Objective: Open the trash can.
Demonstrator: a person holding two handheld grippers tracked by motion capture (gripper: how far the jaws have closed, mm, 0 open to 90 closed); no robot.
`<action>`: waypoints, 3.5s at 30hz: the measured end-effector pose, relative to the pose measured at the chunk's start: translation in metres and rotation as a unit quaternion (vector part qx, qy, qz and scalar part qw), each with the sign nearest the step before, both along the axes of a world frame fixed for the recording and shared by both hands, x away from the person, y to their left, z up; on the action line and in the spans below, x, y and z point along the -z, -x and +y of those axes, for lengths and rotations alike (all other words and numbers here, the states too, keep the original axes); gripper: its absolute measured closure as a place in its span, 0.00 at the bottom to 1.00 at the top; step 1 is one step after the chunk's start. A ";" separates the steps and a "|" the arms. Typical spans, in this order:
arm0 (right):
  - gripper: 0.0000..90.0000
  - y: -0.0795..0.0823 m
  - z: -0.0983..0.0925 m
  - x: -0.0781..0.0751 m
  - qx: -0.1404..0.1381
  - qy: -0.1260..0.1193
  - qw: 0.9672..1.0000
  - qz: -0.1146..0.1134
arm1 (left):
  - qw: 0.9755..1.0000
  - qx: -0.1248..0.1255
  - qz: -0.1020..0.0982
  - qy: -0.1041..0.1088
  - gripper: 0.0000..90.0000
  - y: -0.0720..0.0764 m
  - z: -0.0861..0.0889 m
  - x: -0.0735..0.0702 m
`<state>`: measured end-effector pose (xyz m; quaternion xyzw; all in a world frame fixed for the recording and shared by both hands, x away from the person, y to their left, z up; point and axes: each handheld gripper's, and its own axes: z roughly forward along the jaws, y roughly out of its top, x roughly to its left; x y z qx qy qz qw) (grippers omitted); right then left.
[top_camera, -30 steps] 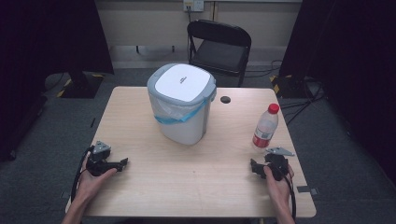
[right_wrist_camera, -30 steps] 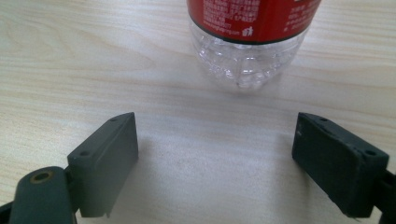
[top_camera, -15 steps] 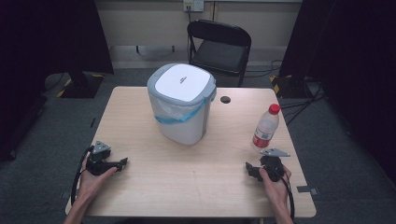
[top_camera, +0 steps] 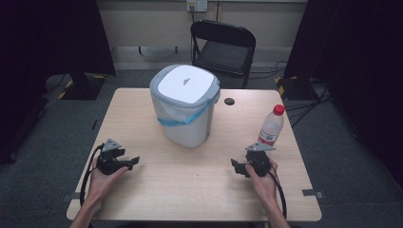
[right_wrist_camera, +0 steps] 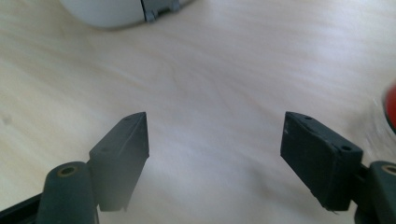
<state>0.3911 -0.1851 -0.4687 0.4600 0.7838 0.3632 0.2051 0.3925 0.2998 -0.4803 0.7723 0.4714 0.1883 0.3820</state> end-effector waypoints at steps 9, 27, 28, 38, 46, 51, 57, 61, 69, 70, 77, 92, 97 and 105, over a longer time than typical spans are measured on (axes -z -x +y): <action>0.25 -0.037 0.035 -0.011 -0.022 -0.001 1.000 -0.007 | 0.999 0.008 -0.024 0.019 0.42 -0.037 -0.017 -0.015; 0.25 -0.095 0.067 -0.021 -0.014 -0.012 0.999 -0.027 | 0.998 -0.030 -0.022 0.051 0.47 -0.120 -0.035 -0.012; 0.25 -0.099 0.071 -0.023 -0.016 -0.004 0.999 -0.031 | 0.998 -0.031 -0.022 0.046 0.47 -0.123 -0.034 -0.009; 0.24 -0.108 0.073 -0.029 -0.013 -0.005 0.999 -0.039 | 0.998 -0.042 -0.022 0.052 0.43 -0.149 -0.043 0.015; 0.26 -0.110 0.071 -0.030 -0.016 -0.016 0.999 -0.040 | 0.998 -0.018 -0.032 0.053 0.52 -0.161 -0.058 0.008; 0.28 -0.112 0.069 -0.029 -0.036 -0.021 0.998 -0.041 | 0.998 -0.012 -0.030 0.059 0.71 -0.156 -0.064 0.006; 0.54 -0.119 0.064 -0.030 -0.030 -0.025 0.998 -0.049 | 0.997 0.020 -0.022 0.064 0.75 -0.144 -0.068 0.007; 0.70 -0.130 0.061 -0.028 -0.028 -0.046 0.997 -0.048 | 0.997 0.014 -0.033 0.067 0.80 -0.129 -0.074 0.006; 0.71 -0.133 0.062 -0.024 -0.032 -0.061 0.996 -0.057 | 0.998 0.039 -0.029 0.047 0.73 -0.120 -0.069 0.004; 0.68 -0.132 0.062 -0.025 -0.028 -0.056 0.996 -0.058 | 0.998 0.039 -0.027 0.048 0.72 -0.122 -0.068 0.004; 0.54 -0.126 0.065 -0.026 0.003 -0.029 0.998 -0.061 | 1.000 0.005 -0.015 0.022 0.62 -0.138 -0.070 0.011; 0.63 -0.115 0.061 -0.019 -0.025 -0.056 0.997 -0.042 | 0.996 0.019 -0.039 0.077 0.74 -0.139 -0.067 0.002; 0.74 -0.118 0.062 -0.016 -0.029 -0.069 0.996 -0.048 | 0.997 0.038 -0.041 0.050 0.85 -0.128 -0.071 -0.003; 0.77 -0.126 0.065 -0.015 -0.029 -0.070 0.996 -0.050 | 0.997 0.060 -0.050 0.028 0.80 -0.082 -0.073 -0.002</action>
